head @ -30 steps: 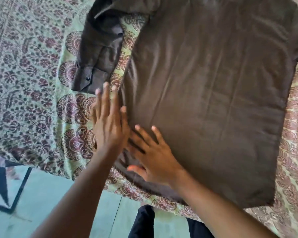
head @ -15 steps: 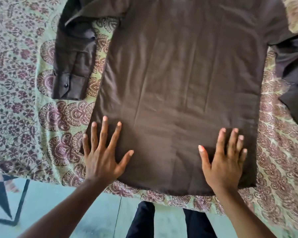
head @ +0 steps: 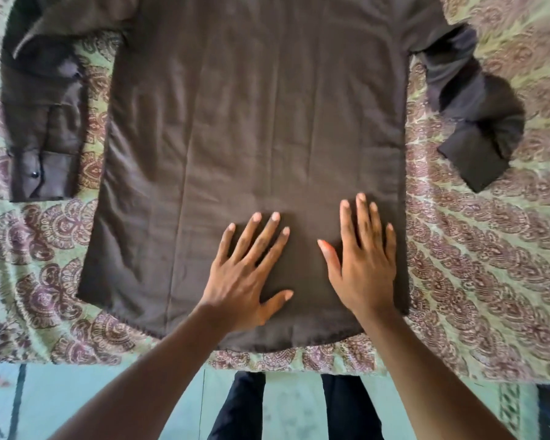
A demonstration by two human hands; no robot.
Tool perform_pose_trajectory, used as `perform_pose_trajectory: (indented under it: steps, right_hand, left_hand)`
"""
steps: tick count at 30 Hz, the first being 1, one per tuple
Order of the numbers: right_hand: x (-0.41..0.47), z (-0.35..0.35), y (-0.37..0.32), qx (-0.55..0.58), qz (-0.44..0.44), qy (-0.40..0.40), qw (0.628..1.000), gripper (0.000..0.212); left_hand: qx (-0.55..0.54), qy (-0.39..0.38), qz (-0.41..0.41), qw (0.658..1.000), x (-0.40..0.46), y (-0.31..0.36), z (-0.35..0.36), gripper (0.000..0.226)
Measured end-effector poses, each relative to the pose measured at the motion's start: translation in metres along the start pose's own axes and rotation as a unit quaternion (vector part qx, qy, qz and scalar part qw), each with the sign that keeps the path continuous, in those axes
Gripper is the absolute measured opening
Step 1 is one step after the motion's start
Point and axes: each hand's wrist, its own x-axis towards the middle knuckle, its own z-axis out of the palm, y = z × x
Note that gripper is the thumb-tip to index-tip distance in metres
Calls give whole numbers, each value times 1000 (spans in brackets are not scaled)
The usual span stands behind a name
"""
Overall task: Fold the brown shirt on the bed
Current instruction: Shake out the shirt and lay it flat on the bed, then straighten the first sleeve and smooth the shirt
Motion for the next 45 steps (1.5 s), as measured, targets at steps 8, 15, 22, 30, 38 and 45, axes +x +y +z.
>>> perform_pose_trajectory:
  steps: [8,15,22,30,38,45]
  right_hand:
    - [-36,-1,49,-6,-65,-50,997,81]
    - [-57,-17,80,54,-98,-64,992,69]
    - [25,-14,54,66,-281,3,957,65]
    - [37,-9,64,33,-25,-8,999,84]
    - [73,-34,110,237,100,189,948,41]
    - [152,-61,193,301,458,117,828,80]
  left_hand:
    - [30,-2,111,993,17,33,3,92]
    - [21,16,36,999,26,60,-4,78]
    - [5,73,-208,975,67,46,-11,80]
    - [-7,27,-141,990,60,47,-15,94]
    - [-78,58,-56,994,143,93,-23,66]
    - [-171,67,-29,983,246,149,-46,55]
